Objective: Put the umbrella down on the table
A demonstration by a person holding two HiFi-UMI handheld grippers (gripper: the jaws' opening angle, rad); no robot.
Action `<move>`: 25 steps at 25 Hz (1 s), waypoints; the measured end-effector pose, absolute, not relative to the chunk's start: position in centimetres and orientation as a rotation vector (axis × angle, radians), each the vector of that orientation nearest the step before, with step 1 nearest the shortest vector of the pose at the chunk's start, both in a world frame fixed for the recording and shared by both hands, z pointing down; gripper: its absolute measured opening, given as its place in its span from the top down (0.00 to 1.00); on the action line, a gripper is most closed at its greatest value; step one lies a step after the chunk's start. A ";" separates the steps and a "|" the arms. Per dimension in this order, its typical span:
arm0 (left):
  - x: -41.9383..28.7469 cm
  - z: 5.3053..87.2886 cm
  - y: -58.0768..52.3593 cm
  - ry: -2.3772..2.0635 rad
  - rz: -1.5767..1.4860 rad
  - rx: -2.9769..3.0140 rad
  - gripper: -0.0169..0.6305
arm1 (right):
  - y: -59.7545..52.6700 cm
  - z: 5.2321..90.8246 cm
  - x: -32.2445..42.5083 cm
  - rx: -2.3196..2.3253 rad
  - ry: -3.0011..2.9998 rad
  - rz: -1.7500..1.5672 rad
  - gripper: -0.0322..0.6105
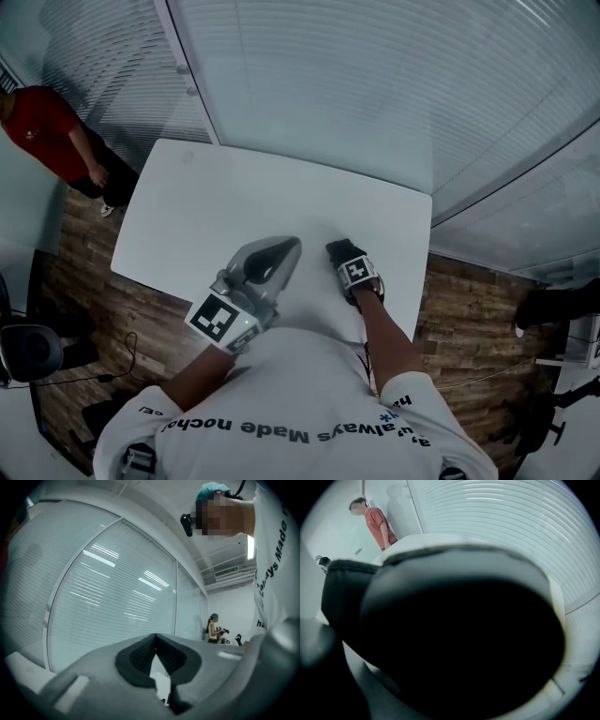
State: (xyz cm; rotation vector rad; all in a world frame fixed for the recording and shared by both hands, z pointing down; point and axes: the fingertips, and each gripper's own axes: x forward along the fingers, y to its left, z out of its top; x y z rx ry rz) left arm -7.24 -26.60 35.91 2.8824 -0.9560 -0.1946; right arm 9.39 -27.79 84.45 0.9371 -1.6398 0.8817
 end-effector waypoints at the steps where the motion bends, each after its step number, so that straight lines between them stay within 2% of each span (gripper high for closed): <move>1: -7.2 35.9 -26.5 -0.954 -0.194 2.883 0.97 | -27.7 84.3 9.4 0.939 -1.641 0.878 0.52; 8: -7.1 36.0 -26.6 -0.941 -0.201 2.886 0.97 | -27.9 82.5 9.1 0.949 -1.718 0.891 0.50; 13: -6.5 36.3 -26.7 -0.909 -0.202 2.887 0.97 | -28.6 78.4 9.2 1.024 -1.849 0.884 0.54; 25: -4.6 36.1 -27.0 -0.856 -0.205 2.901 0.97 | -30.7 60.3 10.5 1.318 -2.246 0.627 0.61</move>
